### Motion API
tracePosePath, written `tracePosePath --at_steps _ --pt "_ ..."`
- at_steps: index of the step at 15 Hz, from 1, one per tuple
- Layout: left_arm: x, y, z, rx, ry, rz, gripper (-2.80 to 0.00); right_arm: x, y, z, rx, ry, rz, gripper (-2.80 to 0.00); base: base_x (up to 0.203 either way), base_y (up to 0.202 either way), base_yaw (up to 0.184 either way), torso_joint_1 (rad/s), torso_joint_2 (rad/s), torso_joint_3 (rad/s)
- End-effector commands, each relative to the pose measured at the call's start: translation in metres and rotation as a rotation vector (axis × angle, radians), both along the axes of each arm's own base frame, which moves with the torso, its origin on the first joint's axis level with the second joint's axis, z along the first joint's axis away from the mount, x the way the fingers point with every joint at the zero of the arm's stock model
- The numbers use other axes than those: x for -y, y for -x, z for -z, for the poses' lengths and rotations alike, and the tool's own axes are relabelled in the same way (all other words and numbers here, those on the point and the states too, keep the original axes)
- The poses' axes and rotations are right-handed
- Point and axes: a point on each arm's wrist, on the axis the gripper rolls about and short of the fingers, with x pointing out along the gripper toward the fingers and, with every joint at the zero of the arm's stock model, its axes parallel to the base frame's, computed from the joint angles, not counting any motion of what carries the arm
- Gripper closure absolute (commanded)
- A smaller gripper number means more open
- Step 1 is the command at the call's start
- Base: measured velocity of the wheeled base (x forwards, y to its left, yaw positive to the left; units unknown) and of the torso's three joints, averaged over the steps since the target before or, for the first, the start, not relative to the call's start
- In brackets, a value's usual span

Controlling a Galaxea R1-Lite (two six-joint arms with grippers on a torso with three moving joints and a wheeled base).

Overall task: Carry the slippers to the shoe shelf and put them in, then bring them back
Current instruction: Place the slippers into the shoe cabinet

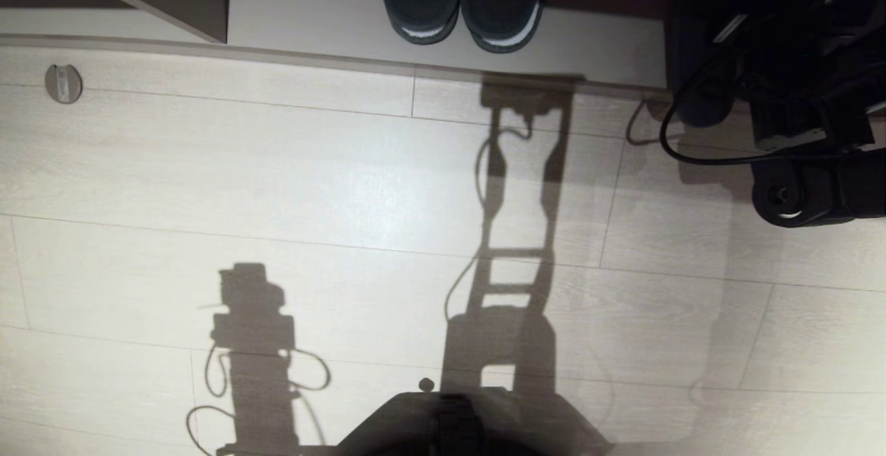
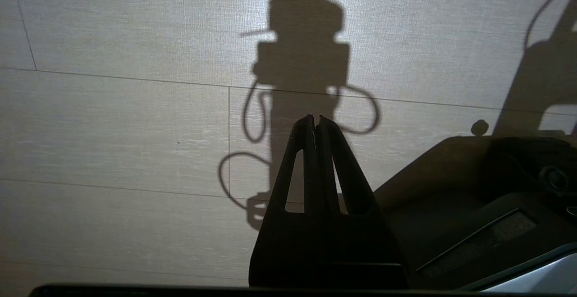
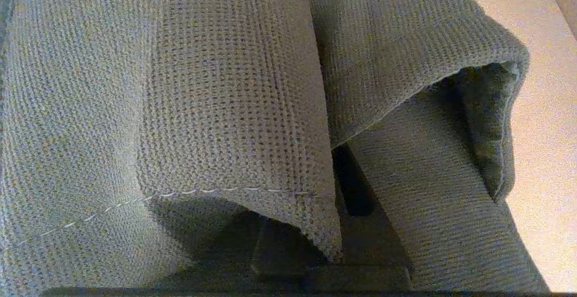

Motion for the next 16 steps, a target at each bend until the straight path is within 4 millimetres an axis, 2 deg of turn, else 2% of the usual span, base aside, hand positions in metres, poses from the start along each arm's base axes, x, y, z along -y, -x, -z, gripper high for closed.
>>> tracePosePath --at_steps 1,4,5,11,16 --pt "0.000 0.000 0.000 -0.001 0.000 0.000 0.00 0.000 0.003 -0.003 0.013 0.000 0.001 0.00 0.000 0.000 0.000 0.000 0.00 0.000" --pt "0.000 0.000 0.000 -0.001 0.000 0.000 0.00 0.000 0.004 -0.004 0.012 0.001 0.002 0.00 0.000 0.000 0.000 0.000 0.00 0.000" --pt "0.000 0.000 0.000 -0.001 0.000 0.000 0.00 0.000 0.004 -0.004 0.011 0.001 0.002 -2.80 0.000 0.000 0.000 0.000 0.00 0.000" --pt "0.000 0.000 0.000 -0.001 0.000 0.000 0.00 0.000 0.005 -0.006 0.010 0.002 0.003 -2.80 0.000 0.000 0.000 0.000 0.00 0.000" --pt "0.000 0.000 0.000 -0.001 0.000 0.000 0.00 -0.003 0.017 -0.011 -0.004 0.004 -0.004 -2.80 0.000 0.000 0.000 0.000 0.00 0.000"
